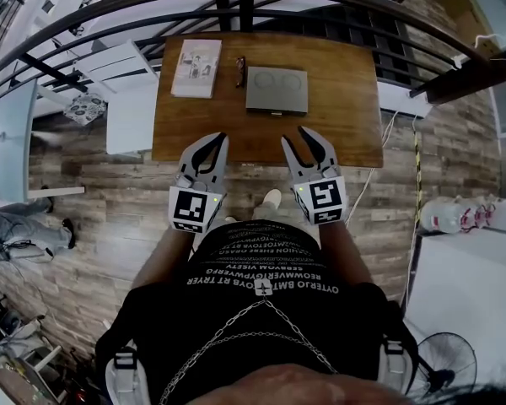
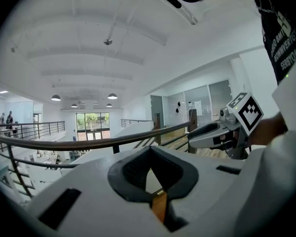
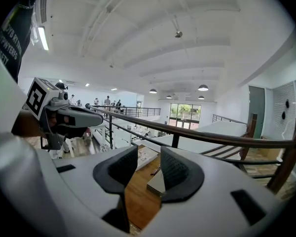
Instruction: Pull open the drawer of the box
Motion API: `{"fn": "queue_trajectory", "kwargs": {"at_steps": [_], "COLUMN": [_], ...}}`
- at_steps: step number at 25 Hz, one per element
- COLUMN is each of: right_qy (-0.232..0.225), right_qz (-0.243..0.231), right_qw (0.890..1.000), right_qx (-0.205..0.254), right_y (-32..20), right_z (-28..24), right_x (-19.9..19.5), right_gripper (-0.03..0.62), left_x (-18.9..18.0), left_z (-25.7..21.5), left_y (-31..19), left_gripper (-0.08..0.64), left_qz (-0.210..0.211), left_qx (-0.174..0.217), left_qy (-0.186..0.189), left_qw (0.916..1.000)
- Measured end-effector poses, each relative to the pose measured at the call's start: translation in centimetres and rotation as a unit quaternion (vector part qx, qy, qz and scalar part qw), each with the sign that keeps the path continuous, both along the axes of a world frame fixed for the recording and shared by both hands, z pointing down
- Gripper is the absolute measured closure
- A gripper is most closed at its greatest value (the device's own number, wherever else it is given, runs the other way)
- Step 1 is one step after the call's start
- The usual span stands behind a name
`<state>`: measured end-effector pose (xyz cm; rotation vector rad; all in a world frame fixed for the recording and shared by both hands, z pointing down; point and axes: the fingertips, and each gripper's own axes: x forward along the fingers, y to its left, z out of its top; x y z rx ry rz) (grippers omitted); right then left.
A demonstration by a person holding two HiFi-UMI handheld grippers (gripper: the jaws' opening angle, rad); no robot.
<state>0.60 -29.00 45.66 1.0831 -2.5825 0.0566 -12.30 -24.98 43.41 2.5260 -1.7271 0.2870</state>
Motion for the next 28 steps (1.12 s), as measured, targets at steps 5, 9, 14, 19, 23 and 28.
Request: {"fn": "queue_trajectory", "kwargs": {"at_steps": [5,9,14,19,23,28], "right_qy": [-0.002,-0.005,-0.003,-0.005,0.001,0.011], "right_qz": [-0.007,-0.014,-0.027,-0.025,-0.015,-0.007], "right_qw": [1.000,1.000,1.000,1.000,1.000,1.000], "right_qx": [-0.001,0.002,-0.004,-0.004,-0.009,-0.015], "right_y": [-1.2,-2.6,-4.5,-7.4,-9.4,-10.9], "right_z": [-0.1,-0.2,0.5,1.2,2.2,3.6], "right_x": [0.5,1.4,2.6,4.4,6.3,8.7], "right_gripper": [0.454,0.454,0.454,0.454,0.454,0.454], "left_x": [1.2,2.6,3.4,3.8,3.8,4.9], "left_z": [-0.1,-0.4,0.0,0.0,0.2,0.0], "left_y": [-1.3,-2.5,-3.7,-5.2,-6.0,-6.7], "left_gripper": [0.554,0.554,0.554,0.554,0.554,0.554], "left_qz": [0.002,0.000,-0.017,-0.039,-0.055,-0.061], "left_qx": [-0.004,0.003,-0.004,-0.003,-0.006,-0.001], "left_qy": [-0.001,-0.003,-0.006,-0.010,-0.010,-0.014], "left_qw": [1.0000,1.0000,0.9998,0.9992,0.9984,0.9980]}}
